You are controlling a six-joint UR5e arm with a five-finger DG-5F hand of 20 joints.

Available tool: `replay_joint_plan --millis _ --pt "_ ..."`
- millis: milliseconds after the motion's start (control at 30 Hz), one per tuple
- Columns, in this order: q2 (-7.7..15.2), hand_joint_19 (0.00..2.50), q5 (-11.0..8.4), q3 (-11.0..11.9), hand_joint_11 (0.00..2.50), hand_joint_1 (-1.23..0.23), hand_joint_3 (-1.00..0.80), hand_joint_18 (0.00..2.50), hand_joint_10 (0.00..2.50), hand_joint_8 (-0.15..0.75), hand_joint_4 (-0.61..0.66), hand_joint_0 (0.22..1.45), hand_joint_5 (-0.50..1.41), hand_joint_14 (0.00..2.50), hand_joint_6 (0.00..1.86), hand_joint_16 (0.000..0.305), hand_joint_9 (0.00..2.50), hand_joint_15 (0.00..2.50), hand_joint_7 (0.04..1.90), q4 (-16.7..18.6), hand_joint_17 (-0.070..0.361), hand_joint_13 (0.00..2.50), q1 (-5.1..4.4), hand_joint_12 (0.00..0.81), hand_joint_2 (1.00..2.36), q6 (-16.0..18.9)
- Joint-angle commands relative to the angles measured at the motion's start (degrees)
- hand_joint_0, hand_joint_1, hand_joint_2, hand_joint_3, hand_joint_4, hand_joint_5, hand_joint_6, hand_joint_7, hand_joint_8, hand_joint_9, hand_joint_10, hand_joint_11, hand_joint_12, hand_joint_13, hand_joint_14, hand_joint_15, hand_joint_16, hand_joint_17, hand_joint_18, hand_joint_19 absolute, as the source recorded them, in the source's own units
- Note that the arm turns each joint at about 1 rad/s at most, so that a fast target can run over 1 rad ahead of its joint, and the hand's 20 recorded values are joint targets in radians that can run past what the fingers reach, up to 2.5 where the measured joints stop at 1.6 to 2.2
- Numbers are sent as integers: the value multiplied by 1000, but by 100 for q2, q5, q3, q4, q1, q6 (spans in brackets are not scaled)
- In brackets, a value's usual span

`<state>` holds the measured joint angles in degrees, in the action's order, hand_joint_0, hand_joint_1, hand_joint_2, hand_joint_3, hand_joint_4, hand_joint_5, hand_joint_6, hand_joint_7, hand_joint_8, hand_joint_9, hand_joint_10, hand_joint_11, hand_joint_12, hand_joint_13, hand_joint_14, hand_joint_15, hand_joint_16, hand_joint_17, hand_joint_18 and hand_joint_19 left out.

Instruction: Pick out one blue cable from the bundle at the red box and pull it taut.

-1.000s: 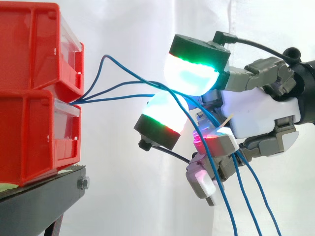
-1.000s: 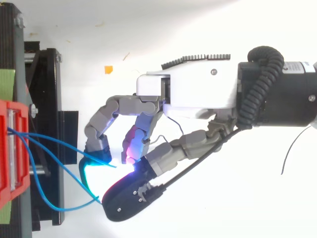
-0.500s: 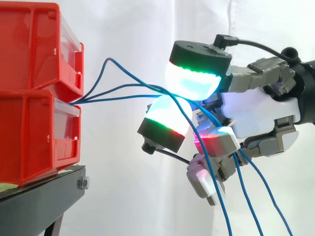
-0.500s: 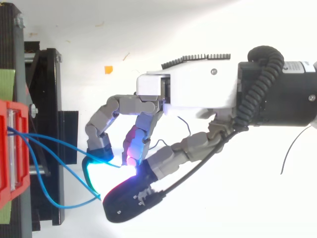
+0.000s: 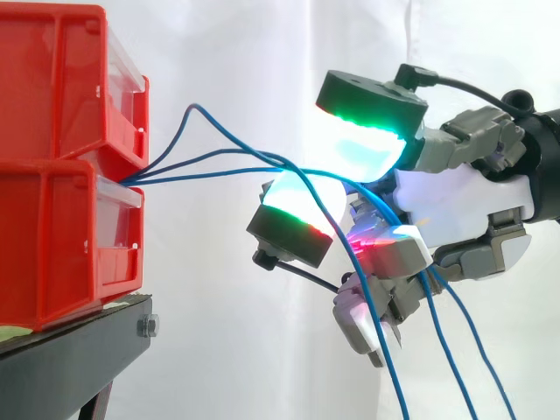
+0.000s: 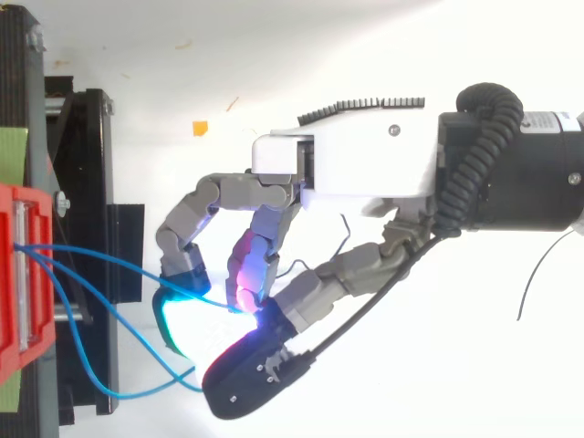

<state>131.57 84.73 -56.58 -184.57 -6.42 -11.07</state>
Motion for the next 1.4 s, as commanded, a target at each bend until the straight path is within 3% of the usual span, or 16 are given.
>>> replay_joint_plan --millis 0,633,967,1167,1367 --pt "0 670 0 7 885 -951 -500 760 31 213 -216 707 -111 26 953 46 1300 661 1072 0 104 954 9 307 1000 0" --pt "0 645 26 7 843 -1014 -500 715 29 188 -126 662 -130 25 943 46 1223 635 979 -44 104 898 26 303 1000 0" --pt "0 654 26 -2 823 -937 -500 721 28 196 -88 502 -124 24 920 51 1232 625 888 -53 115 902 26 320 1000 9" --pt "0 682 26 -2 798 -749 -500 703 29 178 -158 570 -103 25 872 47 1280 624 966 -79 105 903 26 304 1000 9" --pt "0 649 0 -2 788 -929 -500 690 28 163 -271 731 -136 26 911 45 1189 614 1002 -114 102 877 26 298 1000 9"
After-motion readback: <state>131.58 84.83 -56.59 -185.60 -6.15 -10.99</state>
